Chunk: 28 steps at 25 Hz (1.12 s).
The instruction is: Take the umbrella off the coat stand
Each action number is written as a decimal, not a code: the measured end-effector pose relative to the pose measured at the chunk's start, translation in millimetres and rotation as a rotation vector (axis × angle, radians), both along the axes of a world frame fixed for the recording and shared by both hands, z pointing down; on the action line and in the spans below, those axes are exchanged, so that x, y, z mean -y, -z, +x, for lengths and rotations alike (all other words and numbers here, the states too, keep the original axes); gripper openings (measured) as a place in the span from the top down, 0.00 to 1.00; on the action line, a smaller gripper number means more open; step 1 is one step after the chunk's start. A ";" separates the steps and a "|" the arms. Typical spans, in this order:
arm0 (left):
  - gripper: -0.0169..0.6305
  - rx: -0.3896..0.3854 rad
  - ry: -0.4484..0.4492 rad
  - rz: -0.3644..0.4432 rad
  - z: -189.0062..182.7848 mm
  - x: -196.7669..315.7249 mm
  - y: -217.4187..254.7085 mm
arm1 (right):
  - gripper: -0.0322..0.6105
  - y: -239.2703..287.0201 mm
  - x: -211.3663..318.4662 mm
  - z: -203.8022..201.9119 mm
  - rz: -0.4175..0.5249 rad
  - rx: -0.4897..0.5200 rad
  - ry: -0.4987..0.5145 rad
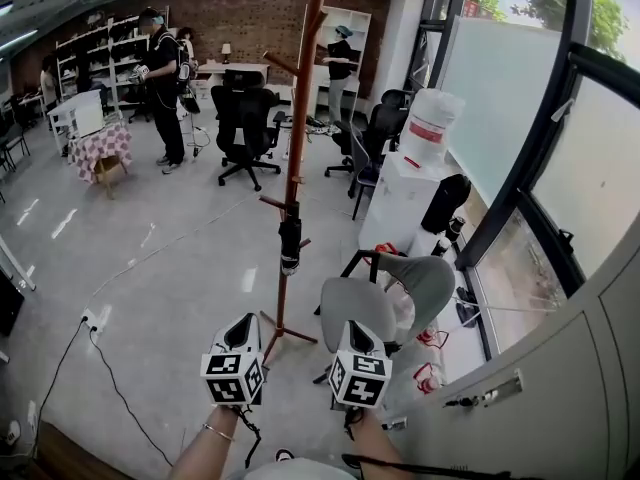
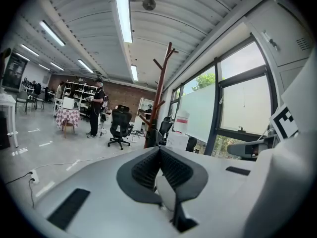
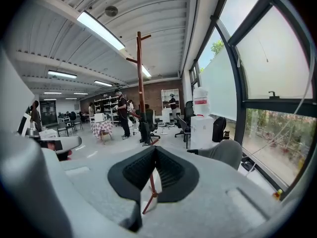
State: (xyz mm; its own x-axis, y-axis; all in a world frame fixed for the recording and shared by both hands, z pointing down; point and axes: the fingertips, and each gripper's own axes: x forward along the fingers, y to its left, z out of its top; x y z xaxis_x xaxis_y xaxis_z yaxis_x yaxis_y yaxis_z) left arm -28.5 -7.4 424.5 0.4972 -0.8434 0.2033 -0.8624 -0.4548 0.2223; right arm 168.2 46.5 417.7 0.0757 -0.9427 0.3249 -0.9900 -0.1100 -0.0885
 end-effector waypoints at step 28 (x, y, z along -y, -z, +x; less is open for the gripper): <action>0.97 0.041 -0.017 0.034 24.4 129.8 -18.1 | 0.94 -33.3 142.1 12.3 0.031 0.044 0.016</action>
State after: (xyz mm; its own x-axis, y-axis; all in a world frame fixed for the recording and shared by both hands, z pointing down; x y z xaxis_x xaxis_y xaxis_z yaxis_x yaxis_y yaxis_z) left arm -4.1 -137.2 442.6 0.5034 -0.8416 0.1955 -0.8625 -0.4763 0.1708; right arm 180.6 -95.6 451.0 0.0468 -0.9533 0.2985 -0.9866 -0.0908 -0.1354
